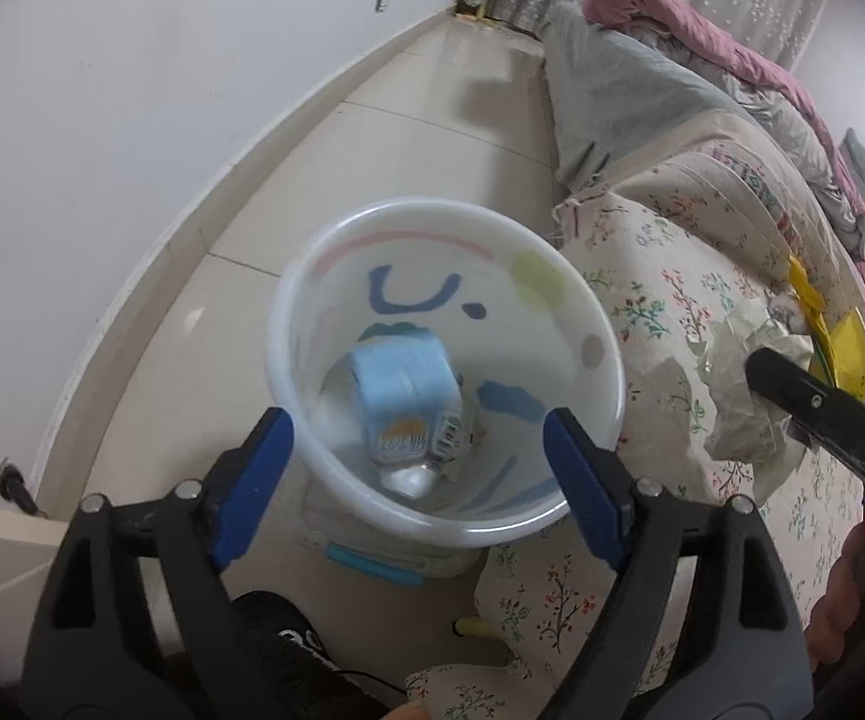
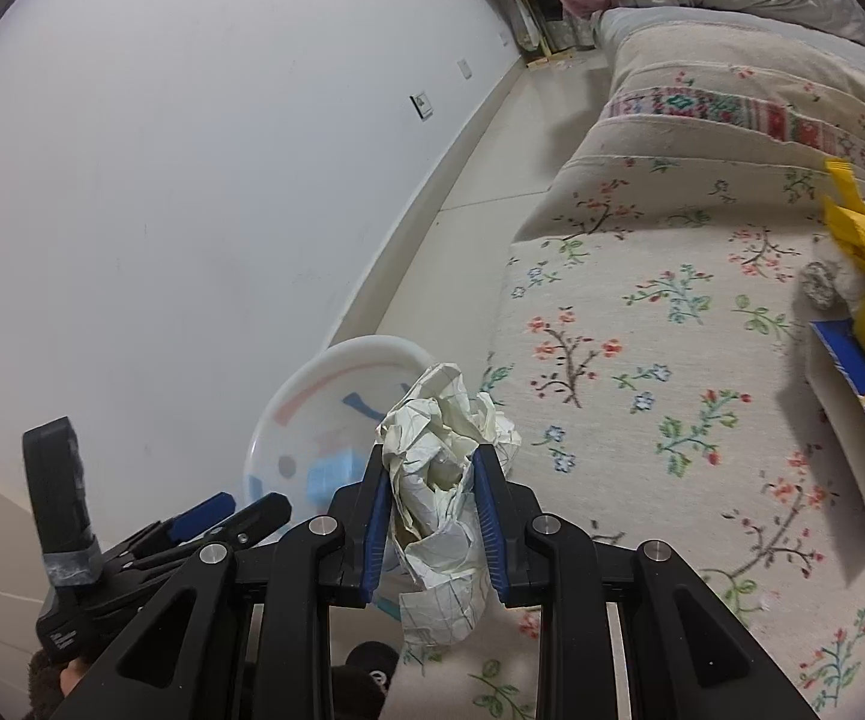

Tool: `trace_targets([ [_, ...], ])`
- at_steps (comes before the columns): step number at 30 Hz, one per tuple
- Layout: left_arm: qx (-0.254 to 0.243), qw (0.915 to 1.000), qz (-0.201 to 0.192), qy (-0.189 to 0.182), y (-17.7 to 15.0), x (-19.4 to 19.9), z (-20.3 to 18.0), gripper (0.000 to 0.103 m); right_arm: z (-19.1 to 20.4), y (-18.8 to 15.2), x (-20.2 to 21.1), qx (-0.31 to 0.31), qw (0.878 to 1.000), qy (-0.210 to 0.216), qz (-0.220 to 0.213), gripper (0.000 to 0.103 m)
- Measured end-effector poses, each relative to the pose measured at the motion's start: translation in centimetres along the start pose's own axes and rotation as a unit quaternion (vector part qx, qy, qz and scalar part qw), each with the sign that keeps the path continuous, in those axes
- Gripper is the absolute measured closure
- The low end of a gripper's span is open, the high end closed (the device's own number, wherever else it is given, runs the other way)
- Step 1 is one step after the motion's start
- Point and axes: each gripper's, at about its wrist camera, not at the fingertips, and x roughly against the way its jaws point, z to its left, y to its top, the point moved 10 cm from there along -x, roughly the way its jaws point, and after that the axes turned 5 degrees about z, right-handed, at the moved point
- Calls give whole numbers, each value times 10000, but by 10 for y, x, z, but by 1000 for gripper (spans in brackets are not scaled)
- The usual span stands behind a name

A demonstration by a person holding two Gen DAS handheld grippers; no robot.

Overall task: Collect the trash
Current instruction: 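Carry the carton and tissue over the white bin with both tools, then open the left tool over the bin while the right tool releases the tissue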

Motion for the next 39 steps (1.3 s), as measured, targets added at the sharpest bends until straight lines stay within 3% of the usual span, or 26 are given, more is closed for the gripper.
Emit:
trace_targets([
  [5,205,9988,233,371,-10,2,21,6,10,6,-19,176,9997,85,110,75],
  [12,102,9962,37,862,-12,16,38,4,17,18,-50,288,9991,141,269,75],
  [23,170,9958,-48,898,-9,23,47,3,23,31,-80,324,9986,235,348,70],
  [25,174,9958,-52,902,-9,23,47,3,24,32,-80,324,9986,290,296,63],
  [27,164,9958,-53,902,-8,23,46,3,21,30,-75,286,9990,257,245,32],
  [39,73,9957,-72,917,-7,25,39,3,15,33,-41,397,9988,-248,-116,28],
])
